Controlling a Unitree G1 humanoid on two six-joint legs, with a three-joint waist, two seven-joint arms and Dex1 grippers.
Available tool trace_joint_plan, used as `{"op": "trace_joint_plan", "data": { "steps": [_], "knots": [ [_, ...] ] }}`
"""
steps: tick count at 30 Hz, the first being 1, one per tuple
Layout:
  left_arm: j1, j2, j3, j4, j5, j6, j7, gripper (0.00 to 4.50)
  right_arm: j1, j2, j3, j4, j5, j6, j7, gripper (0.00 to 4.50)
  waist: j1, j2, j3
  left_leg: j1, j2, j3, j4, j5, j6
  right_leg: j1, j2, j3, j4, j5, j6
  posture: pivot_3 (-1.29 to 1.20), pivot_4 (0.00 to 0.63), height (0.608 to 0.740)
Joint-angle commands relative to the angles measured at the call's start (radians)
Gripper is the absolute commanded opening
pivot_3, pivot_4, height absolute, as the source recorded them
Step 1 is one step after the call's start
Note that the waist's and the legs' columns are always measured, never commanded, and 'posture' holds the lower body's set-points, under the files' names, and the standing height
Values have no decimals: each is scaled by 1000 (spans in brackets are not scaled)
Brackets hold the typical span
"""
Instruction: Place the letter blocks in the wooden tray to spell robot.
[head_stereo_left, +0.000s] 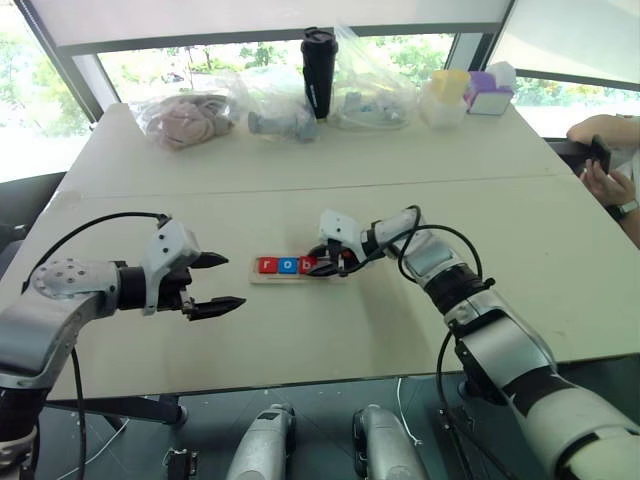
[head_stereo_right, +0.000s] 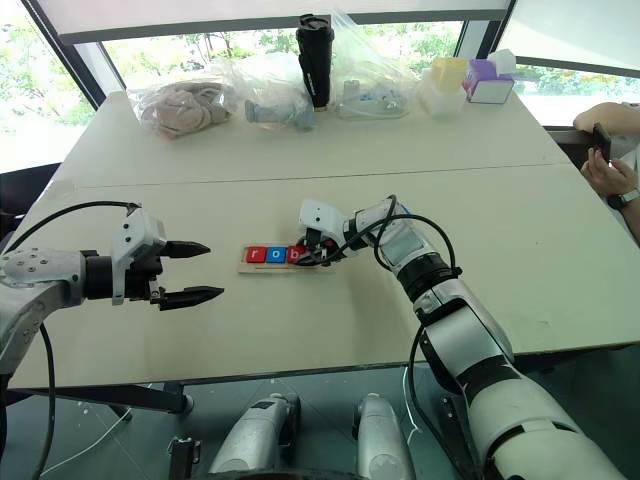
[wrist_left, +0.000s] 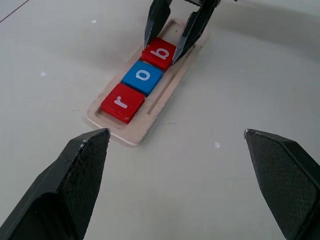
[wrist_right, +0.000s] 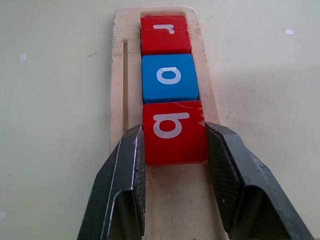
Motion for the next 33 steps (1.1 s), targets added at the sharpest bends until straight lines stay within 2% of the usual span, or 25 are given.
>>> {"op": "trace_joint_plan", "data": {
  "steps": [1,21,27,28,33],
  "knots": [
    [-1,4,27,-21,-3,-7,6,4500,-30,21,-27,12,-2,-23,3,1155,0,0,0,0,0,0,0,0,0,0,0,0,0,0,0,0,150,740],
    [-7,-12,-5,1,30,-38,22,4500,-41,46,-60,33,-12,-6,16,1155,0,0,0,1,0,0,-4,1,-2,-1,0,0,0,0,0,0,150,740],
    [-18,-21,-16,26,48,-56,15,4500,-39,52,-75,10,0,19,11,4239,0,0,0,1,0,0,-4,1,-2,-1,0,0,0,0,0,0,150,740],
    [-19,-22,-18,30,52,-59,14,4500,-40,54,-82,5,4,23,6,4435,0,0,0,1,0,0,-4,1,-2,-1,0,0,0,0,0,0,150,740],
    [-25,-25,-25,37,59,-65,13,4500,-51,48,-134,-24,19,39,-47,4435,0,0,0,1,0,0,-4,1,-2,-1,0,0,0,0,0,0,150,740]
  ]
}}
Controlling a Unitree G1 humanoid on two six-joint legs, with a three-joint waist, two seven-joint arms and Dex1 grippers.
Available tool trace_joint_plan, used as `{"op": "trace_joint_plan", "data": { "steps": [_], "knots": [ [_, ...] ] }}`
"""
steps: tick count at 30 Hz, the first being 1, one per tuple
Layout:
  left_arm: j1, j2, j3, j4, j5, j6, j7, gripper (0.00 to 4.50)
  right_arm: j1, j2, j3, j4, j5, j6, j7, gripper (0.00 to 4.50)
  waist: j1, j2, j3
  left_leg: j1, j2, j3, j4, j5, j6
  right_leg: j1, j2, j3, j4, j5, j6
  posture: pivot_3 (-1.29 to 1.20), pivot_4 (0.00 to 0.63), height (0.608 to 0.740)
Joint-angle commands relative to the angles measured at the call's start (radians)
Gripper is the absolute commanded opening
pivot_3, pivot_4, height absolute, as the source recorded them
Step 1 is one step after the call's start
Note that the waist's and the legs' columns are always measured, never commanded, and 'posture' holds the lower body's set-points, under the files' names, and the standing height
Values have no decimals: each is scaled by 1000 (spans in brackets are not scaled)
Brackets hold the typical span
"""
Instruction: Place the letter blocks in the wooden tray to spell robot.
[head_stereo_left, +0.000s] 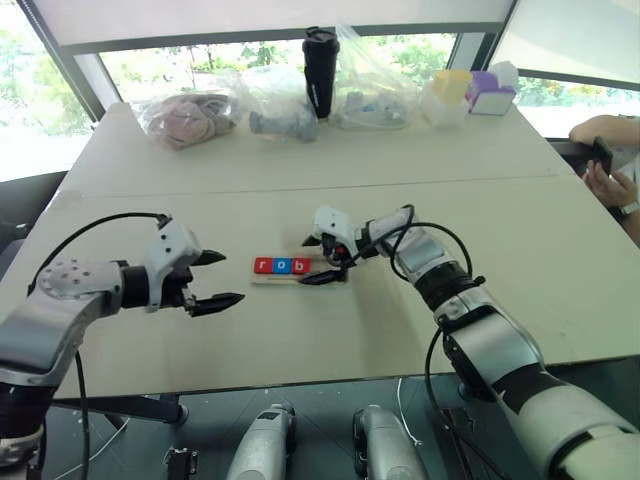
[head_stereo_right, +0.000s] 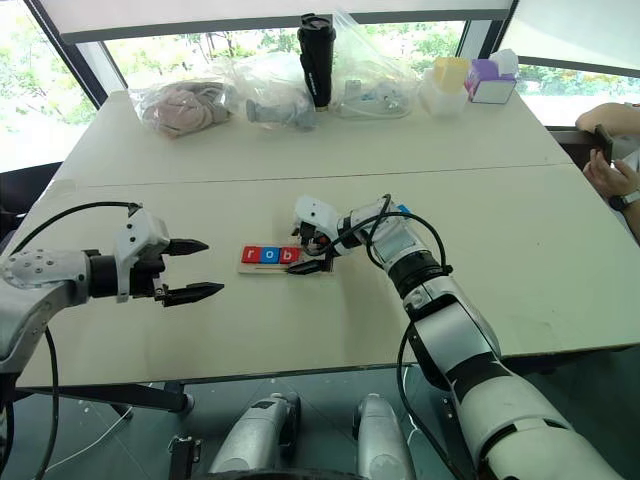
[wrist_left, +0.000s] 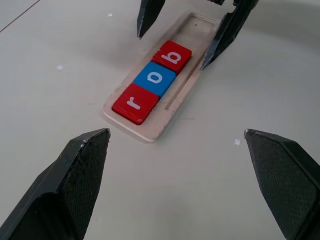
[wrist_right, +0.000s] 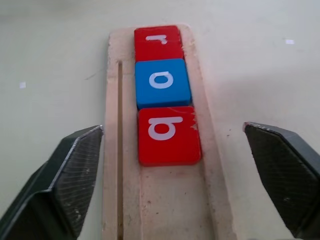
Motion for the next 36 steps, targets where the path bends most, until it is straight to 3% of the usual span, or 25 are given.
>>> {"op": "trace_joint_plan", "data": {
  "steps": [1,8,14,17,20,28,35,36],
  "knots": [
    [-17,-2,6,-12,2,-15,-5,4500,-37,-14,-88,-71,38,10,-77,4435,0,0,0,0,0,0,0,0,0,0,0,0,0,0,0,0,150,740],
    [-60,-32,43,-73,-93,51,9,4500,87,-152,-271,-379,62,199,-312,4435,11,0,0,0,1,0,0,0,0,0,-1,0,0,0,0,0,150,740],
    [-94,-61,70,-131,-194,137,35,4500,325,-266,-415,-830,90,734,-467,4435,5,0,0,-1,1,0,0,0,0,1,-2,0,0,0,0,0,150,740],
    [-98,-68,53,-151,-215,160,39,4500,417,-264,-478,-1013,98,987,-548,4435,1,0,0,0,2,1,0,0,0,0,-1,1,1,0,0,0,150,740],
    [-115,-81,21,-141,-206,158,41,4500,445,-230,-505,-1097,109,1113,-616,4435,2,0,0,1,3,1,0,0,1,0,-1,1,2,-1,-3,0,150,740],
    [-170,-114,-53,-86,-153,119,38,4500,453,-102,-462,-1116,141,1169,-741,4435,8,0,0,1,5,2,2,1,1,2,1,0,0,0,-7,0,150,740],
    [-160,-130,-68,-72,-129,96,37,4500,468,-60,-413,-1018,141,1095,-813,4435,8,0,0,1,5,2,2,1,1,2,1,0,-1,1,-4,0,150,740],
    [-154,-131,-67,-68,-124,90,38,4500,475,-65,-397,-980,127,1058,-827,4208,7,0,-1,1,5,2,2,1,1,2,1,0,-1,1,-5,0,150,740]
  ]
}}
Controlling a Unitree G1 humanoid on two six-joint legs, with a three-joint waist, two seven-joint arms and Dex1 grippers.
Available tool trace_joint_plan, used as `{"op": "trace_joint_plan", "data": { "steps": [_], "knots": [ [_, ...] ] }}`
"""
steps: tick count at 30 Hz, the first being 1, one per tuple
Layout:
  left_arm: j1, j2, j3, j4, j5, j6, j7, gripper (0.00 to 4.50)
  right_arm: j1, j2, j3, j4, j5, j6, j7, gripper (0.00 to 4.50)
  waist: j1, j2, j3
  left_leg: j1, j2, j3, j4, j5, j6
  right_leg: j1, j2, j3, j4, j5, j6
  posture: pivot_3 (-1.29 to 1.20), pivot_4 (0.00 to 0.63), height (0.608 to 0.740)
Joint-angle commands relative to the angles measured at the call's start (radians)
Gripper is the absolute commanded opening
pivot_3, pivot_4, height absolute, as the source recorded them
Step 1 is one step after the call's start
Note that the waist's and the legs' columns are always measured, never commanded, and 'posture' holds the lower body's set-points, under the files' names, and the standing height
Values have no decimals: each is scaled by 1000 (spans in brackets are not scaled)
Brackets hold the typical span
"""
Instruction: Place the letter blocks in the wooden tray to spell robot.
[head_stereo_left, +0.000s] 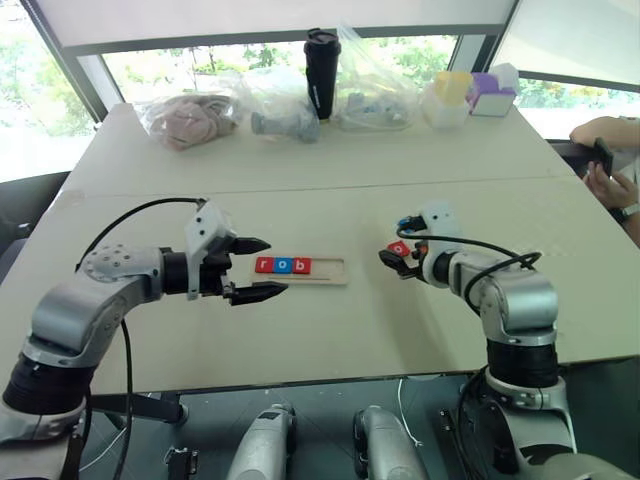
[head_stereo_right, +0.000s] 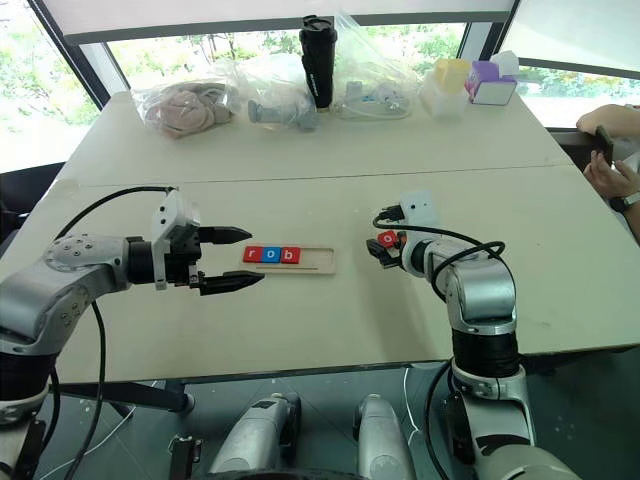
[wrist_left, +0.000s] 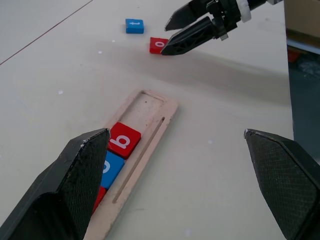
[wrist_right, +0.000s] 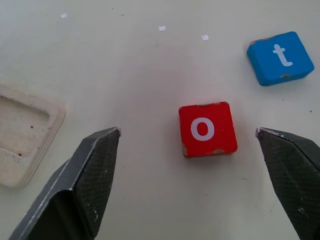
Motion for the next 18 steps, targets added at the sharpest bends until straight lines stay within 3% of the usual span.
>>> {"op": "trace_joint_plan", "data": {
  "steps": [1,3,5,7,11,18],
  "knots": [
    [9,-1,6,1,19,-36,-4,4500,13,-2,33,84,-17,-103,-34,3889,-1,0,0,0,0,0,0,0,0,0,0,0,0,0,-1,0,150,740],
    [17,-1,9,3,22,-42,-5,4500,14,-7,42,108,-13,-131,-40,3119,-1,0,0,0,0,0,0,0,0,0,0,0,0,-1,-2,0,150,740],
    [23,-2,12,3,24,-45,-4,4500,11,-8,46,115,-5,-141,-42,1927,-2,-1,-1,1,1,0,0,0,0,1,1,0,-1,-1,-2,0,150,740],
    [29,-4,15,4,25,-50,-1,4500,10,-7,52,129,-1,-153,-46,1146,-3,-1,-1,1,2,0,0,0,0,1,2,0,-1,-1,-2,0,150,740],
    [39,-6,18,4,27,-59,4,4500,8,-16,60,130,4,-155,-43,1148,-4,-1,-1,2,4,1,0,0,0,1,4,0,-1,0,-4,0,150,740],
    [60,1,22,-3,28,-67,0,4500,22,-93,38,-68,55,-22,-12,1148,1,0,0,1,5,1,-1,0,0,1,4,0,-1,0,-4,0,150,740]
  ]
}}
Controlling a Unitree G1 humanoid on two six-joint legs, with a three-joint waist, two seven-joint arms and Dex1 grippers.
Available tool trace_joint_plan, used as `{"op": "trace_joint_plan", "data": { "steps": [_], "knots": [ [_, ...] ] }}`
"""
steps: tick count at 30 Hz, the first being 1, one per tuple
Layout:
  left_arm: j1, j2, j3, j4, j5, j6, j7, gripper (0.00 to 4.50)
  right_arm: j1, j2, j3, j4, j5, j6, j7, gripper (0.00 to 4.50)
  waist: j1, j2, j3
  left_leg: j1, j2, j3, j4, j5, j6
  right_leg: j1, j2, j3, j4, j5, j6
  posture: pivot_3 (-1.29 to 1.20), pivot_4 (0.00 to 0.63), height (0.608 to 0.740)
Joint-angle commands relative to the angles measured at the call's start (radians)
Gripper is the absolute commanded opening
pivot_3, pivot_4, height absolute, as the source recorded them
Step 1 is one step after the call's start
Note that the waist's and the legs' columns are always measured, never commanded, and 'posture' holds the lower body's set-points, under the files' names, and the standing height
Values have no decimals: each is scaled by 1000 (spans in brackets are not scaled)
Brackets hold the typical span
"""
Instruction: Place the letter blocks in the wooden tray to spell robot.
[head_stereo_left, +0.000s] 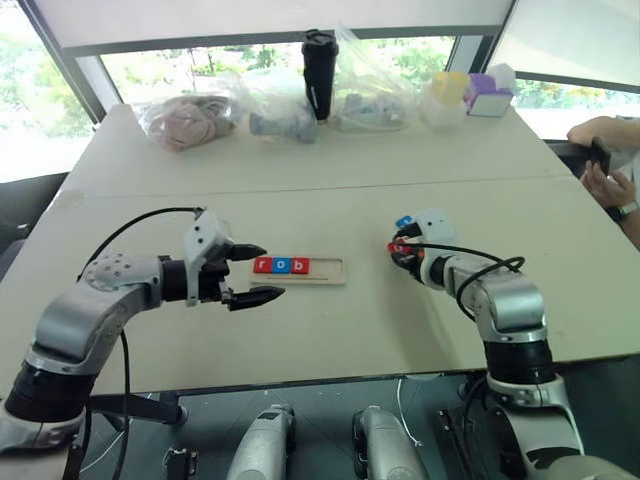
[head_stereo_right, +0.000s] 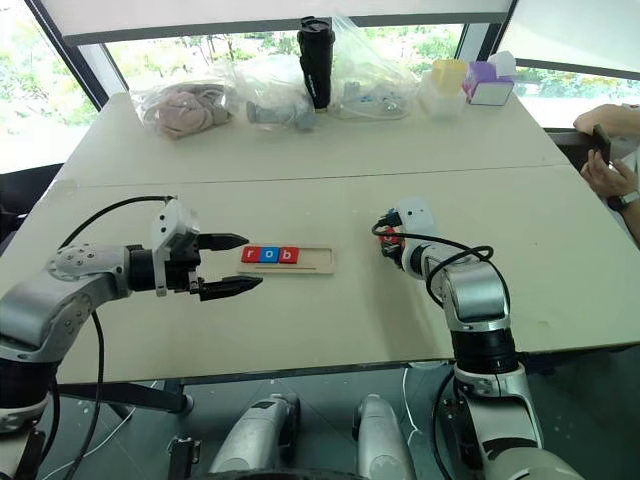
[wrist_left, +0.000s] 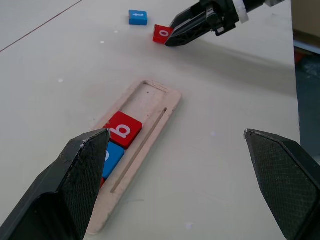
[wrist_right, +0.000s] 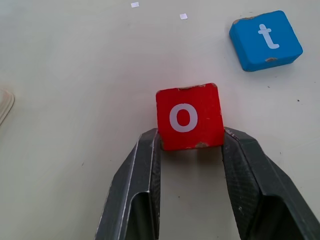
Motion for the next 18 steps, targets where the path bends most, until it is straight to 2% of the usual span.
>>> {"op": "trace_joint_plan", "data": {
  "steps": [1,5,9,13,18],
  "knots": [
    [0,6,20,-23,6,-22,-5,4500,3,-34,-36,-165,39,111,7,1148,1,0,0,0,0,0,0,0,0,0,0,0,0,0,0,0,150,740],
    [-5,7,10,-22,2,-23,-19,4500,61,60,-155,-384,46,393,-58,1148,2,0,0,0,0,-1,0,0,0,0,0,0,-1,0,0,0,150,740],
    [-32,-5,-7,-22,-3,-18,-28,4500,167,236,-217,-493,40,411,-164,1148,1,0,0,0,1,-1,-1,0,0,0,0,0,-1,0,0,0,150,740],
    [-64,-16,-28,-1,5,-16,-37,4500,201,416,-232,-546,29,411,-272,1148,-2,0,0,0,1,-1,-1,0,-1,-1,0,0,-1,0,-1,0,150,740],
    [-95,-26,-47,14,11,-11,-44,4500,201,503,-212,-568,38,411,-351,1148,-1,1,0,-1,2,0,-2,0,-1,-2,0,0,-2,1,-2,0,150,740]
  ]
}}
